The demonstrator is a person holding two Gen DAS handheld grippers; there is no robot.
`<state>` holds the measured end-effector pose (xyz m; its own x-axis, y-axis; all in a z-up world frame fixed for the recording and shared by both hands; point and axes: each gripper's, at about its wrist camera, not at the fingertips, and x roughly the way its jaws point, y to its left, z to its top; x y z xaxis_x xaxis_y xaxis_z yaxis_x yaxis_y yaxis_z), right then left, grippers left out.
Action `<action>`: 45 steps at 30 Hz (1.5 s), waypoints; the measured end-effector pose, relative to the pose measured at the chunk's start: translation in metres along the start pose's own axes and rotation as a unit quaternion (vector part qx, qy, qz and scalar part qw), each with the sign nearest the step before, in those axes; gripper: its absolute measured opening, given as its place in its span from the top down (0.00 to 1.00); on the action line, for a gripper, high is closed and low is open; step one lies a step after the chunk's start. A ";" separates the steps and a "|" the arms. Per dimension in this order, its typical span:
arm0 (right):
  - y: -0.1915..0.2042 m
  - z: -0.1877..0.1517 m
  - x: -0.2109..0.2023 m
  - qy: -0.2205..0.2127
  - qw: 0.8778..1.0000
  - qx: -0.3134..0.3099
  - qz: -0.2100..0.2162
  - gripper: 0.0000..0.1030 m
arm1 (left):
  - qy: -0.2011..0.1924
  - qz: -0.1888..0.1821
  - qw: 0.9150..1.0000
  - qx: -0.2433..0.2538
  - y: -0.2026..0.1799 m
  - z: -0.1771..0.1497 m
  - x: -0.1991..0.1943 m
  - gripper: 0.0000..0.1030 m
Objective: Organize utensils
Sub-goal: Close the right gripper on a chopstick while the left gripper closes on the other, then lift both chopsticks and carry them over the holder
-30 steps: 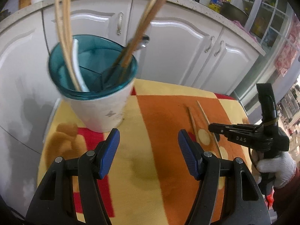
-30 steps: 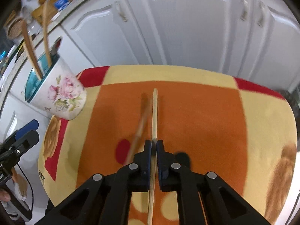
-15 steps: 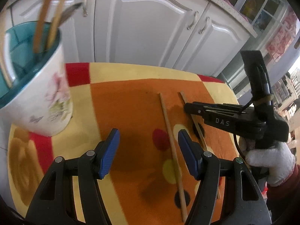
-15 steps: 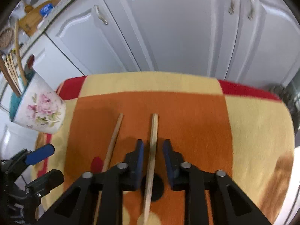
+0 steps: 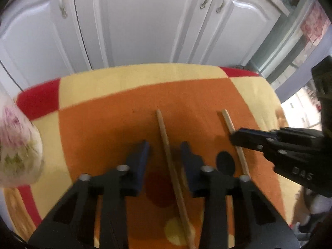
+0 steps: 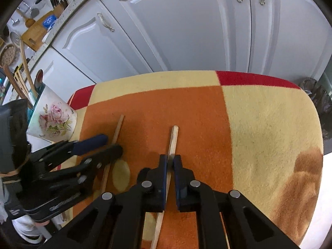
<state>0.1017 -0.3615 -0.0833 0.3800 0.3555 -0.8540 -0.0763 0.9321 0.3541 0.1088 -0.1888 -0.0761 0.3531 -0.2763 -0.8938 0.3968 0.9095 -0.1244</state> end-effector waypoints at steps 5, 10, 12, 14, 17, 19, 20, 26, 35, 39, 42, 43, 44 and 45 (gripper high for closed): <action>0.008 0.001 -0.011 -0.011 1.000 -0.009 0.011 0.95 | -0.004 -0.042 0.998 -0.043 0.025 -0.004 -0.012 0.94; 0.026 0.001 -0.038 -0.039 0.999 -0.024 0.025 0.95 | -0.052 -0.060 0.995 -0.056 0.041 -0.016 -0.059 0.94; 0.037 0.000 -0.052 -0.053 0.997 -0.041 0.027 0.95 | -0.075 -0.066 0.993 -0.061 0.049 -0.019 -0.083 0.94; 0.044 -0.001 -0.056 -0.053 0.997 -0.053 0.017 0.95 | -0.089 -0.066 0.992 -0.061 0.052 -0.026 -0.098 0.94; 0.043 0.001 -0.043 -0.036 0.998 -0.054 -0.023 0.94 | -0.105 -0.066 0.990 -0.063 0.051 -0.032 -0.114 0.94; 0.040 0.002 -0.026 -0.015 0.997 -0.053 -0.058 0.84 | -0.114 -0.068 0.989 -0.067 0.052 -0.037 -0.123 0.94; 0.039 0.002 -0.016 -0.008 0.996 -0.055 -0.071 0.81 | -0.117 -0.069 0.988 -0.069 0.052 -0.038 -0.126 0.94; 0.041 0.002 0.008 0.001 0.995 -0.060 -0.076 0.95 | -0.137 -0.070 0.985 -0.074 0.056 -0.054 -0.152 0.95; 0.077 -0.015 -0.093 -0.101 0.991 -0.087 -0.002 0.95 | -0.173 -0.073 0.980 -0.060 0.056 -0.071 -0.192 0.95; 0.093 -0.023 -0.120 -0.126 0.987 -0.102 0.009 0.95 | -0.186 -0.068 0.978 -0.059 0.058 -0.075 -0.205 0.96; 0.103 -0.024 -0.135 -0.142 0.983 -0.111 0.014 0.95 | -0.195 -0.064 0.977 -0.060 0.060 -0.078 -0.214 0.96; 0.110 -0.023 -0.136 -0.148 0.982 -0.115 0.016 0.95 | -0.198 -0.062 0.976 -0.060 0.061 -0.078 -0.217 0.96; 0.116 -0.023 -0.140 -0.152 0.981 -0.120 0.019 0.95 | -0.201 -0.060 0.976 -0.060 0.062 -0.079 -0.220 0.96; 0.120 -0.022 -0.144 -0.156 0.980 -0.125 0.022 0.95 | -0.204 -0.059 0.975 -0.060 0.063 -0.079 -0.223 0.96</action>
<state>0.0174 -0.2991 0.0734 0.6310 0.3930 -0.6689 -0.3076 0.9183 0.2493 -0.0121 -0.0455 0.0818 0.6290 -0.4592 -0.6273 0.3619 0.8871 -0.2865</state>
